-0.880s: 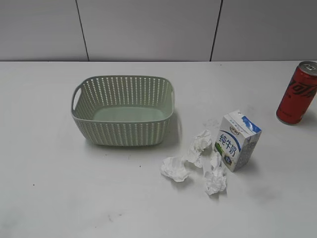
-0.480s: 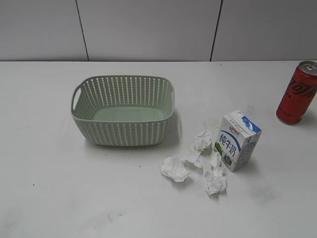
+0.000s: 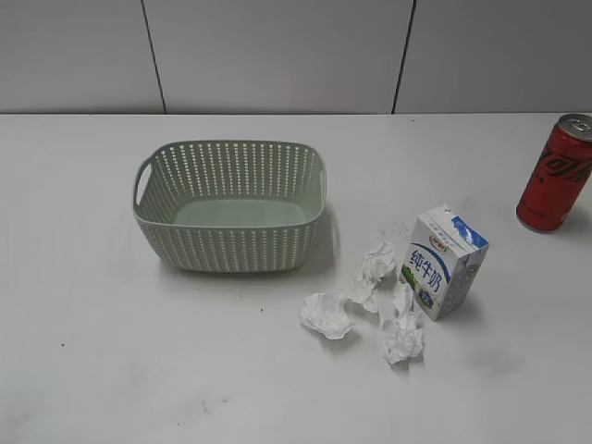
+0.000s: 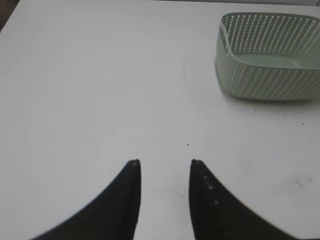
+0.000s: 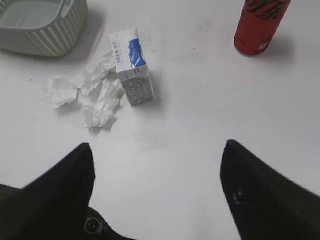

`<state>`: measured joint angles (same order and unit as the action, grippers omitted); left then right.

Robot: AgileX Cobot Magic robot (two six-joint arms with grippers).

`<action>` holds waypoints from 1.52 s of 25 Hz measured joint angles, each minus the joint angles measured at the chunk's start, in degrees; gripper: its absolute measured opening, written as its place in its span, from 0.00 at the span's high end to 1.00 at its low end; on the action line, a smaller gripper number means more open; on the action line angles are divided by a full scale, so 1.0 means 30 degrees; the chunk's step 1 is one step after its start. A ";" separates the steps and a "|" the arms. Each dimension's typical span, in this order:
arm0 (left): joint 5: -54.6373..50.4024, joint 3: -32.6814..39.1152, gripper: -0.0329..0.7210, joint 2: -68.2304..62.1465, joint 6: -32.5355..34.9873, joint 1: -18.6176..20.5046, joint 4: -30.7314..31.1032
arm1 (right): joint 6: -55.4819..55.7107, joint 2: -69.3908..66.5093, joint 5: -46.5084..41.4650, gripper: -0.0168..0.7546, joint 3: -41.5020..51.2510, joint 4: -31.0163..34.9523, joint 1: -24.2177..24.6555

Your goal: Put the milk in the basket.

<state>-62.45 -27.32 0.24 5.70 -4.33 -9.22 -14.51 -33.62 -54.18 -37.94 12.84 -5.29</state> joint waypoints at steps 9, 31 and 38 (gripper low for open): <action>0.0000 0.0000 0.64 0.0000 0.0000 0.0000 0.0000 | -0.1255 -0.8835 0.0058 0.17 -0.3578 0.0500 -0.0316; 0.0000 0.0000 0.64 0.0000 0.0000 0.0000 0.0000 | 0.1005 -2.2852 0.2041 0.20 -0.9109 -0.2176 -0.5800; 0.0000 0.0000 0.64 0.0000 0.0000 0.0000 0.0000 | 0.1335 -2.3187 0.2413 0.35 -0.9131 -0.2414 -0.5800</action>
<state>-62.45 -27.32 0.24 5.70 -4.33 -9.22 -10.50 -103.18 -46.94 -65.34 5.60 -22.69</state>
